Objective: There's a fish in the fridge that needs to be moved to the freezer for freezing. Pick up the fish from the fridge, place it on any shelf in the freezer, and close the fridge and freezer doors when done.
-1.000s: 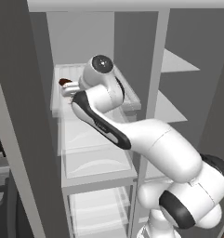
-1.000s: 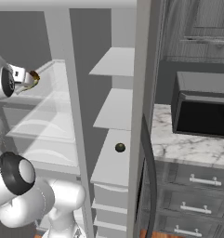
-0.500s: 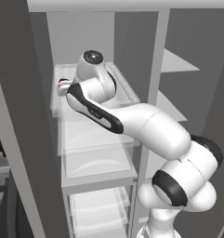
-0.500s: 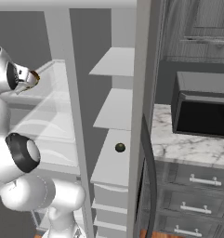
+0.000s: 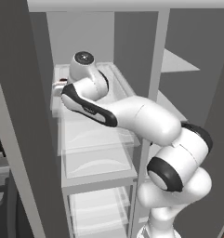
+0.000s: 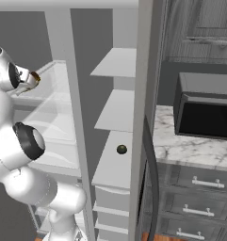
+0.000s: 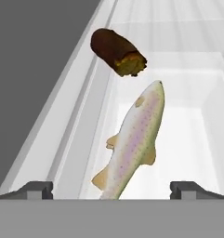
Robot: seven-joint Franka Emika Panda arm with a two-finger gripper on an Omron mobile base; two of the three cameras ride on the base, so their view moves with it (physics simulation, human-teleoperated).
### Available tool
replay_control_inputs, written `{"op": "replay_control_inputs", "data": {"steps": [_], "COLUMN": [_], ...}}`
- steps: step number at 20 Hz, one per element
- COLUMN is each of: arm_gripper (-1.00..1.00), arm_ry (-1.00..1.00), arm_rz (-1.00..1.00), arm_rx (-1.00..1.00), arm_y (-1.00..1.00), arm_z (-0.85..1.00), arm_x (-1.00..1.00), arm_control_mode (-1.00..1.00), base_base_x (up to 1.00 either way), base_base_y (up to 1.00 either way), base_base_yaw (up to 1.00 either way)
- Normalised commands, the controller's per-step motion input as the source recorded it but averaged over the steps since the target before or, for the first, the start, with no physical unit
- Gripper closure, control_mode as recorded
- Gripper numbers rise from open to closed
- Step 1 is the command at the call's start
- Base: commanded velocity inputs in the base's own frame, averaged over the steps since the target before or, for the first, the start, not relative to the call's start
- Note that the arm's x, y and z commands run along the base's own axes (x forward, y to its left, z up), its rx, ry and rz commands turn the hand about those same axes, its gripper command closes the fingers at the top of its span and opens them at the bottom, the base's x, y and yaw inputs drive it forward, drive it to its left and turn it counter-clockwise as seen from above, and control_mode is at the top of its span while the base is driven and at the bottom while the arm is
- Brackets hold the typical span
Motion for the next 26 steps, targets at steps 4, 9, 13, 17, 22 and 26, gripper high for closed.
{"op": "replay_control_inputs", "data": {"steps": [4, 9, 13, 17, 22, 26], "arm_gripper": [-1.00, -1.00, -1.00, 1.00, 1.00, 1.00], "arm_ry": [0.04, 0.07, 0.06, 0.12, 0.22, 0.14], "arm_rz": [0.00, 0.00, 0.00, -0.02, -0.04, -0.03], "arm_rx": [0.00, 0.00, 0.01, 0.00, 0.00, 0.00], "arm_y": [0.06, 0.09, 0.07, 0.00, 0.00, 0.00], "arm_z": [-0.23, -0.23, -0.23, -0.39, -0.89, -0.98], "arm_x": [0.27, 0.30, 0.32, 0.07, -0.19, -0.61], "arm_control_mode": [-1.00, -1.00, -1.00, -1.00, -1.00, -1.00], "base_base_x": [0.00, 0.00, 0.00, 0.00, 0.00, 0.00], "base_base_y": [0.00, 0.00, 0.00, 0.00, 0.00, 0.00], "base_base_yaw": [0.00, 0.00, 0.00, 0.00, 0.00, 0.00]}}
